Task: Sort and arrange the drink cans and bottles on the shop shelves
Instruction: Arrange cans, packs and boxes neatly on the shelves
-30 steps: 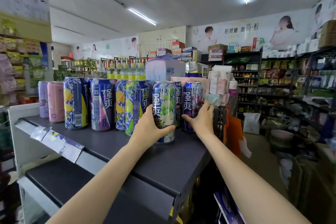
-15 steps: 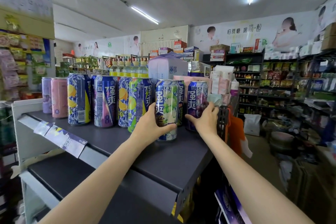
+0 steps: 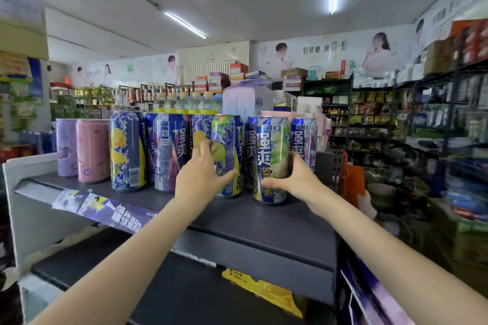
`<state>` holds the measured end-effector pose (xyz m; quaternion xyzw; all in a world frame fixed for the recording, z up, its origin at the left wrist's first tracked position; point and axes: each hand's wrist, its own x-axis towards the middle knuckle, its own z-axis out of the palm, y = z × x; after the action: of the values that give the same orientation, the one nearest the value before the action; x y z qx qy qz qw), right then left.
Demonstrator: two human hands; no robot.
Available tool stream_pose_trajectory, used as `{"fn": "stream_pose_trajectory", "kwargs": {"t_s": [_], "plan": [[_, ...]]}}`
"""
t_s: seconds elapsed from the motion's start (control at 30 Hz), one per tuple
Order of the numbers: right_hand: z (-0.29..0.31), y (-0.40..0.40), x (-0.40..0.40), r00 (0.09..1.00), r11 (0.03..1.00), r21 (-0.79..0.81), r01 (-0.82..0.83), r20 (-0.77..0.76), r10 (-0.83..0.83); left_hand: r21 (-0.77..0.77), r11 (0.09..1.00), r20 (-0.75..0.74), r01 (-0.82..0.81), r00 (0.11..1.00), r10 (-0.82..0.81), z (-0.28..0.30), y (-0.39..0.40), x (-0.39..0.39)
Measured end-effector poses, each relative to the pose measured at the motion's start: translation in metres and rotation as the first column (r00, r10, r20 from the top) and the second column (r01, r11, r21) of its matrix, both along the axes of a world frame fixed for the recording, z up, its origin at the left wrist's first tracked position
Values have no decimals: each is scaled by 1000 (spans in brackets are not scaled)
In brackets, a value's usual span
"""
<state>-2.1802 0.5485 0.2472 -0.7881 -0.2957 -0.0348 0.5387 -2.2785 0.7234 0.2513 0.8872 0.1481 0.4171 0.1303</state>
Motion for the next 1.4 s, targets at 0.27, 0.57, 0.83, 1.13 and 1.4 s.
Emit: {"fn": "stream_pose_trajectory", "kwargs": {"t_s": [0.27,0.57,0.83,1.13,1.4], "plan": [[17,-14,-14,939,952,-26,305,-156,-305,79,975,-55,209,977,-205,-7,40,7],[14,3,-20,841,864,47,502,-261,-474,98,959,-2,264,964,-265,-14,46,13],[-5,16,-23,637,627,-193,754,-19,-771,73,953,-9,294,956,-294,-15,46,12],[1,10,-24,723,709,-153,688,60,-689,53,955,-10,291,957,-291,-15,44,11],[3,15,-24,724,710,-149,688,63,-687,87,964,-43,252,968,-249,-15,43,6]]}}
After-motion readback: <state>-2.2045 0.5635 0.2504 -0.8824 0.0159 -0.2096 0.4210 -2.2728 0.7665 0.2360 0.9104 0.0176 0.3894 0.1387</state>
